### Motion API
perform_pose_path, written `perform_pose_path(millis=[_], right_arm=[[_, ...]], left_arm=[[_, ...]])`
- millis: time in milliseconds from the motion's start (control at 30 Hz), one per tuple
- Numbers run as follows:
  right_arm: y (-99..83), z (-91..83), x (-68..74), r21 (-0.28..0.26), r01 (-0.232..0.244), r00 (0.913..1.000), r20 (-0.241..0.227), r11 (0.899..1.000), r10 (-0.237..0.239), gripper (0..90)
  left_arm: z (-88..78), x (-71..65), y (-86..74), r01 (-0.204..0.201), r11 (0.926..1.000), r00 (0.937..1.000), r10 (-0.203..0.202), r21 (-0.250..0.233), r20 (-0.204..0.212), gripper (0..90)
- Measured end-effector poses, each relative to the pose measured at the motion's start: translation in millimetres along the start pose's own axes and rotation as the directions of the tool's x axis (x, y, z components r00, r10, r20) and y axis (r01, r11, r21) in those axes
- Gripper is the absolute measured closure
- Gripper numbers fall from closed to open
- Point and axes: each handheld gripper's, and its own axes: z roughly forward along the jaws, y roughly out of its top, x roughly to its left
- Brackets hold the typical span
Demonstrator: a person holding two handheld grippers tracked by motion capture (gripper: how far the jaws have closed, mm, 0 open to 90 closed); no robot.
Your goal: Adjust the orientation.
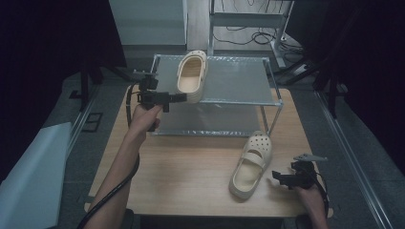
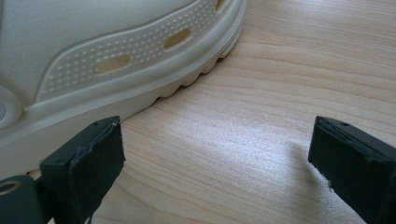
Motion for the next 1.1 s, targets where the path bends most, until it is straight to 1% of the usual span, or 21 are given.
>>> perform_pose_path(millis=[67, 100, 133, 233, 267, 300, 333, 367, 433, 500, 533, 567, 600, 667, 700, 733, 767, 800, 833, 867, 1100], right_arm=[[0.1, 0.0, 0.1, -0.002, 0.001, 1.0000, 0.001, 1.000, -0.001, 3.1], [0.1, 0.0, 0.2, -0.001, 0.001, 1.0000, 0.000, 1.000, -0.001, 3.1], [0.0, 0.0, 0.3, -0.001, 0.001, 1.0000, 0.000, 1.000, -0.001, 3.1], [0.0, 0.2, 0.3, -0.002, 0.005, 1.0000, 0.002, 1.000, -0.005, 3.1], [0.0, 0.2, 0.4, -0.002, 0.005, 1.0000, 0.002, 1.000, -0.005, 3.1], [0.0, 0.2, 0.5, -0.002, 0.004, 1.0000, 0.002, 1.000, -0.004, 3.1], [0.1, 0.1, 0.6, -0.002, 0.004, 1.0000, 0.003, 1.000, -0.004, 3.1], [0.1, 0.1, 0.6, -0.002, 0.004, 1.0000, 0.003, 1.000, -0.004, 3.1], [0.1, 0.1, 0.9, -0.003, 0.004, 1.0000, 0.004, 1.000, -0.004, 3.1], [0.2, 0.0, 1.0, -0.003, 0.004, 1.0000, 0.003, 1.000, -0.004, 3.1], [0.2, 0.0, 1.1, -0.003, 0.004, 1.0000, 0.004, 1.000, -0.004, 3.1], [0.2, 0.1, 1.1, -0.003, 0.005, 1.0000, 0.005, 1.000, -0.005, 3.1], [0.1, 0.1, 1.1, -0.002, 0.005, 1.0000, 0.005, 1.000, -0.005, 3.1], [0.2, 0.0, 1.3, -0.003, 0.007, 1.0000, 0.006, 1.000, -0.007, 3.1], [0.2, 0.0, 1.4, -0.004, 0.007, 1.0000, 0.005, 1.000, -0.007, 3.1], [0.2, 0.0, 1.4, -0.004, 0.007, 1.0000, 0.005, 1.000, -0.007, 3.1], [0.2, 0.1, 1.3, -0.005, 0.011, 0.9999, 0.005, 1.000, -0.011, 3.1], [0.2, 0.2, 1.6, -0.003, 0.009, 0.9999, 0.004, 1.000, -0.009, 3.1], [0.2, 0.2, 1.5, -0.002, 0.012, 0.9999, 0.004, 1.000, -0.012, 3.1], [0.2, 0.2, 1.5, -0.002, 0.012, 0.9999, 0.004, 1.000, -0.012, 3.1], [0.3, 0.1, 2.2, -0.004, 0.012, 0.9999, 0.002, 1.000, -0.012, 3.3]], left_arm=[[-1.4, -2.0, -5.1, -0.006, 1.0000, 1.0000, 0.006, 0.006, 0.005, 0.0], [-2.4, -3.0, -10.6, -0.020, 0.9998, 0.9998, 0.020, 0.005, 0.004, 0.0], [-2.4, -3.0, -10.6, -0.020, 0.9998, 0.9998, 0.020, 0.005, 0.004, 0.0], [-3.4, -3.6, -19.7, -0.022, 0.9997, 0.9996, 0.022, 0.006, 0.015, 0.0], [-4.3, -3.6, -25.6, -0.026, 0.9997, 0.9994, 0.026, 0.002, 0.024, 0.0], [-4.3, -3.6, -25.6, -0.026, 0.9997, 0.9994, 0.026, 0.002, 0.024, 0.0], [-5.1, -3.8, -31.3, -0.031, 0.9995, 0.9991, 0.031, -0.002, 0.030, 0.0], [-5.1, -3.8, -31.3, -0.031, 0.9995, 0.9991, 0.031, -0.002, 0.030, 0.0], [-5.9, -4.8, -40.2, -0.045, 0.9989, 0.9984, 0.046, -0.015, 0.035, 0.3], [-5.9, -5.1, -43.3, -0.051, 0.9986, 0.9981, 0.051, -0.014, 0.034, 0.3], [-5.4, -5.4, -49.4, -0.062, 0.9980, 0.9975, 0.063, -0.014, 0.033, 0.3], [-5.4, -5.4, -49.4, -0.062, 0.9980, 0.9975, 0.063, -0.014, 0.033, 0.3], [-4.4, -5.2, -55.5, -0.069, 0.9976, 0.9972, 0.069, -0.009, 0.029, 0.3], [-3.8, -4.9, -58.5, -0.072, 0.9974, 0.9971, 0.072, -0.007, 0.026, 0.3], [-2.4, -4.0, -64.3, -0.078, 0.9970, 0.9967, 0.078, -0.001, 0.023, 0.3], [-2.4, -4.0, -64.3, -0.078, 0.9970, 0.9967, 0.078, -0.001, 0.023, 0.3], [-1.9, -3.5, -68.1, -0.080, 0.9968, 0.9966, 0.080, -0.002, 0.019, 0.3], [-1.1, -2.3, -73.4, -0.083, 0.9965, 0.9963, 0.083, 0.000, 0.019, 0.3], [-0.5, -1.4, -76.6, -0.085, 0.9964, 0.9962, 0.085, 0.002, 0.018, 0.3], [-0.5, -1.4, -76.6, -0.085, 0.9964, 0.9962, 0.085, 0.002, 0.018, 0.3], [4.8, 7.9, -101.7, -0.089, 0.9960, 0.9960, 0.089, -0.001, 0.012, 0.8]])
